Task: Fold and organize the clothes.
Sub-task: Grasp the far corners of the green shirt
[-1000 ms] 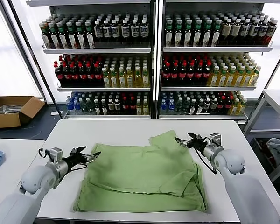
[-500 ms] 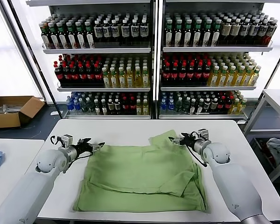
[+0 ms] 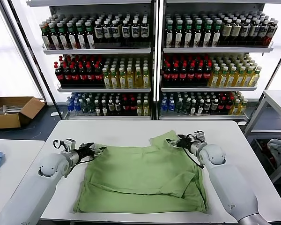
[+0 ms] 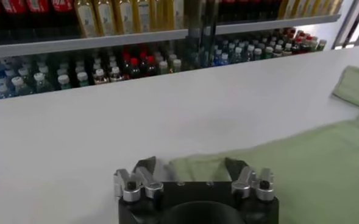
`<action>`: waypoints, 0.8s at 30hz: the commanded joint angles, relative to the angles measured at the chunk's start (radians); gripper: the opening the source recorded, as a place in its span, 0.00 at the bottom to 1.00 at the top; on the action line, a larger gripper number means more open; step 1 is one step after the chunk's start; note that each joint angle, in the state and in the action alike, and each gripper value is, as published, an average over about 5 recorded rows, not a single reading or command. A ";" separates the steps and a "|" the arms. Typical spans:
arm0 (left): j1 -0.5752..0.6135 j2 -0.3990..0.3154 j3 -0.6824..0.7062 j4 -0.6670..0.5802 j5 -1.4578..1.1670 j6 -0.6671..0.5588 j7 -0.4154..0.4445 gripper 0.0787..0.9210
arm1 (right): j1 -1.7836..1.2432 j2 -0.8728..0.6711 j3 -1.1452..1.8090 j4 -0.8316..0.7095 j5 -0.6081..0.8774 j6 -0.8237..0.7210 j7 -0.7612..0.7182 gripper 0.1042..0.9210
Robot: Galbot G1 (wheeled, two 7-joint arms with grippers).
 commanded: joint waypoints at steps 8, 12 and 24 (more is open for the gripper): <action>0.039 0.002 0.007 -0.016 0.003 0.000 0.021 0.39 | -0.016 0.001 0.000 0.004 0.005 0.001 -0.004 0.34; 0.040 0.003 0.005 -0.024 -0.002 -0.011 0.017 0.25 | -0.025 -0.002 0.011 0.030 0.025 0.015 0.005 0.20; 0.068 0.025 -0.045 -0.122 -0.041 -0.037 -0.036 0.02 | -0.127 -0.033 0.109 0.267 0.179 0.026 0.065 0.00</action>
